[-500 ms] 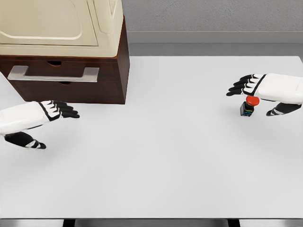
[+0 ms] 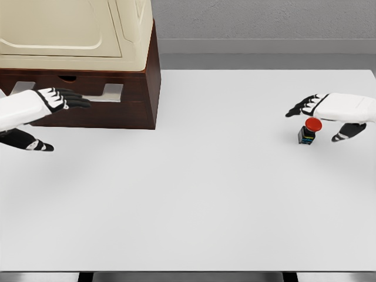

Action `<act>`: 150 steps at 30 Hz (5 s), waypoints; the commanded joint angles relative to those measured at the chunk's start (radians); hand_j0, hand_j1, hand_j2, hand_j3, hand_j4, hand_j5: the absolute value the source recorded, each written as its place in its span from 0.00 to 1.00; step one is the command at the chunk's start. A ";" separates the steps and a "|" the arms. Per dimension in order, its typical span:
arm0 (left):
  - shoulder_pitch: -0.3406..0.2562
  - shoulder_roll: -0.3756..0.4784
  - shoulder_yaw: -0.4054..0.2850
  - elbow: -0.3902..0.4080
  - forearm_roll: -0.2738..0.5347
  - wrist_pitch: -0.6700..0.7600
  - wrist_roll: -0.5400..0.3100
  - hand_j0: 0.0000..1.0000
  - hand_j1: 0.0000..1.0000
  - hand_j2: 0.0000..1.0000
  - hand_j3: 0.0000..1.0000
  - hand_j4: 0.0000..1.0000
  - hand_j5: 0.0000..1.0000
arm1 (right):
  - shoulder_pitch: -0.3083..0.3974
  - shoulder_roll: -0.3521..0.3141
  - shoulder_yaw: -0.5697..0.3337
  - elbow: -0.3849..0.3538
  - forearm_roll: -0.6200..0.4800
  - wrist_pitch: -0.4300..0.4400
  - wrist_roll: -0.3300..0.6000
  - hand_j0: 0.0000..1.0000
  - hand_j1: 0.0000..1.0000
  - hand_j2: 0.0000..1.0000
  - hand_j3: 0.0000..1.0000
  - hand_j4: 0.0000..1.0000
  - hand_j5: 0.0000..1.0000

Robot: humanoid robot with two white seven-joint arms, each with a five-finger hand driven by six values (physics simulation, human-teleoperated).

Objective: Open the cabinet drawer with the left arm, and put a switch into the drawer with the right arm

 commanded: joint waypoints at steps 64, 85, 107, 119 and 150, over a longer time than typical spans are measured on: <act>-0.031 -0.125 -0.013 0.249 0.227 0.001 -0.206 1.00 1.00 1.00 1.00 1.00 1.00 | 0.040 0.144 0.016 0.200 -0.042 0.001 0.060 0.56 0.56 0.56 0.56 0.56 0.56; -0.015 -0.024 -0.019 0.164 0.287 0.001 -0.240 1.00 1.00 1.00 1.00 1.00 1.00 | 0.026 0.084 -0.067 -0.005 -0.039 0.001 0.064 0.54 0.54 0.54 0.54 0.54 0.54; 0.017 0.048 -0.041 0.102 0.347 0.001 -0.240 1.00 1.00 1.00 1.00 1.00 1.00 | 0.026 0.105 -0.090 -0.116 -0.139 0.001 0.032 0.51 0.51 0.51 0.51 0.51 0.51; 0.061 0.107 -0.037 0.061 0.378 0.001 -0.240 1.00 1.00 1.00 1.00 1.00 1.00 | -0.006 0.136 -0.087 -0.156 -0.238 0.001 0.030 0.51 0.51 0.51 0.51 0.51 0.51; 0.141 0.262 -0.025 -0.034 0.418 0.001 -0.237 1.00 1.00 1.00 1.00 1.00 1.00 | -0.143 0.305 -0.087 -0.228 -0.350 0.001 0.030 0.51 0.51 0.51 0.51 0.51 0.51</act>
